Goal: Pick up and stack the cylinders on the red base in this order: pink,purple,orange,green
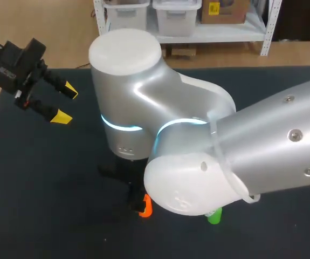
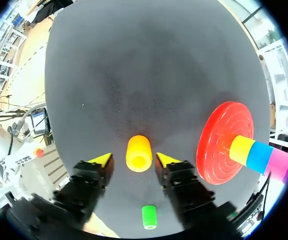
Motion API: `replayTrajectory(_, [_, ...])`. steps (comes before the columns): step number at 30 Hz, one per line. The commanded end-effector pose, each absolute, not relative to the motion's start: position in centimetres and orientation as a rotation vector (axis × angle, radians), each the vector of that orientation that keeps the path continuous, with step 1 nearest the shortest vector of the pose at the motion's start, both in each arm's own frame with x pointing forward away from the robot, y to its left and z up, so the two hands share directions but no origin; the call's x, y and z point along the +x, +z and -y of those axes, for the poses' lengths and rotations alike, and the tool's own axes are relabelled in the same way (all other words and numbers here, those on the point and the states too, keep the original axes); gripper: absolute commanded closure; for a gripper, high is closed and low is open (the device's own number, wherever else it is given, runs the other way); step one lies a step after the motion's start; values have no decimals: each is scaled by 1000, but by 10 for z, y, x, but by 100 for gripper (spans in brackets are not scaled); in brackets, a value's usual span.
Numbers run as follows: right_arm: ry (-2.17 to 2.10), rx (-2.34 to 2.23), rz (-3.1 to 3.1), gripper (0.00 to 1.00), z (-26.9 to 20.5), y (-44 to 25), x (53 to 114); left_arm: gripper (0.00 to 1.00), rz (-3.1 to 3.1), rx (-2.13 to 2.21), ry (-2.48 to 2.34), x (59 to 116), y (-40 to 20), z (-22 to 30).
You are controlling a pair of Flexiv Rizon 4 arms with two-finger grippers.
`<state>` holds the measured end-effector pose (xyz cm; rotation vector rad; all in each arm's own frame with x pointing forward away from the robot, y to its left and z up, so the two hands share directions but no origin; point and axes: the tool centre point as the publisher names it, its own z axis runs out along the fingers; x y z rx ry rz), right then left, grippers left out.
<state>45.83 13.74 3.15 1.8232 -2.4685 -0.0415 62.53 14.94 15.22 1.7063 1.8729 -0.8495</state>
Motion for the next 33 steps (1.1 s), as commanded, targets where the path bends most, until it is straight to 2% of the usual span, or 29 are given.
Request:
replayTrajectory(1, [-40, 1823, 2465, 100, -138, 32, 458, 0, -1870, 1705, -848, 625, 151, -149])
replayTrajectory(9, [-24, 1809, 2504, 100, -135, 54, 465, 0, -1870, 1705, -848, 625, 151, -149])
replayTrajectory(18, [-86, 1723, 2666, 100, -126, 157, 499, 0, -1870, 1705, -848, 625, 151, -149])
replayTrajectory(25, [-171, 1531, 2850, 100, -106, 218, 536, 0, -1870, 1705, -848, 625, 151, -149])
replayTrajectory(33, [-244, 1303, 3071, 100, -71, 245, 580, 0, -1870, 1705, -848, 625, 151, -149])
